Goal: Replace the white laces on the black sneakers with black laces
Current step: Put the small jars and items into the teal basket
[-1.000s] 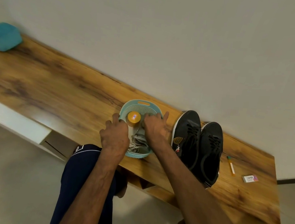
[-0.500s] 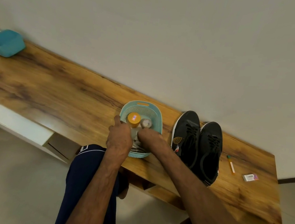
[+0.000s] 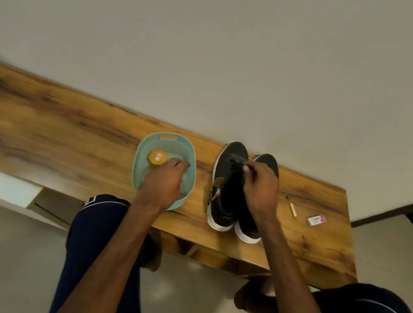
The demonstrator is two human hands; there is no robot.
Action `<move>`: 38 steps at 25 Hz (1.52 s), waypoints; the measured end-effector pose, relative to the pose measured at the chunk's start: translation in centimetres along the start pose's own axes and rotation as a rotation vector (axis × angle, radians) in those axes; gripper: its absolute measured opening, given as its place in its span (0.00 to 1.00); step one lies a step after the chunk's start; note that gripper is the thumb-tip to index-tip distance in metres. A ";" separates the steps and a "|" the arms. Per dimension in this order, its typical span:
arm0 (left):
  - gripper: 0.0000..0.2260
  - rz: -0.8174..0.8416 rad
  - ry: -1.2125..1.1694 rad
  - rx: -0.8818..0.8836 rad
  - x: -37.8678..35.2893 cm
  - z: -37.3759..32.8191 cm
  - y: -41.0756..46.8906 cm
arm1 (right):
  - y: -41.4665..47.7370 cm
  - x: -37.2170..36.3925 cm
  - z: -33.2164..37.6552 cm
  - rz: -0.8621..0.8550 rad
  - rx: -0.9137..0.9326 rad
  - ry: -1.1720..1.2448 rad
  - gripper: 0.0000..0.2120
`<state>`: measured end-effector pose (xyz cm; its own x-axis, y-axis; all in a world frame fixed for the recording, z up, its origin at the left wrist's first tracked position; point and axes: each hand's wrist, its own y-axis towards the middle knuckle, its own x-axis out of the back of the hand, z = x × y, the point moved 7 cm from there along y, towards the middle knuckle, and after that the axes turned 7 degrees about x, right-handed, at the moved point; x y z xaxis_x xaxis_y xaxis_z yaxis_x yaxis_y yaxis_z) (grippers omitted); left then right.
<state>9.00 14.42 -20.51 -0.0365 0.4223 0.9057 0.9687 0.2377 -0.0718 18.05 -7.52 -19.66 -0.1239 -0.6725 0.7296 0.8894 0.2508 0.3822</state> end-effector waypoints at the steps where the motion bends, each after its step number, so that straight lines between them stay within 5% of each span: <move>1: 0.19 0.018 -0.002 -0.010 -0.6 -0.3 0.0 | -0.8 1.8 -3.5 -0.021 -0.116 -0.060 0.09; 4: 0.19 0.040 -0.029 0.009 -1.9 -0.5 0.0 | -3.3 5.0 -12.9 0.068 -0.393 -0.218 0.10; 8: 0.24 0.085 0.031 0.096 -3.1 0.7 0.8 | -5.0 4.9 -18.4 0.218 -0.542 -0.329 0.12; 12: 0.19 0.268 0.290 0.226 -4.9 2.2 3.1 | -4.1 3.3 -19.3 0.352 -0.463 -0.475 0.13; 23: 0.12 0.391 0.388 0.260 -7.1 3.1 3.9 | -3.0 4.1 -19.0 0.287 -0.412 -0.432 0.12; 32: 0.20 0.406 0.439 0.173 -5.5 2.9 2.9 | 5.5 6.4 -5.6 0.045 -0.061 -0.190 0.11; 34: 0.23 0.285 0.234 0.203 -2.9 2.3 2.7 | 6.6 4.5 -0.1 0.053 0.072 -0.074 0.09; 38: 0.22 -0.373 -0.121 0.376 6.1 4.7 0.5 | 6.0 -3.4 9.5 0.252 0.296 -0.012 0.09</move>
<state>8.13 21.22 -17.01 -0.4105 0.3423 0.8452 0.7308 0.6779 0.0804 19.64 2.91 -14.40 0.0754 -0.5568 0.8272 0.7275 0.5981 0.3362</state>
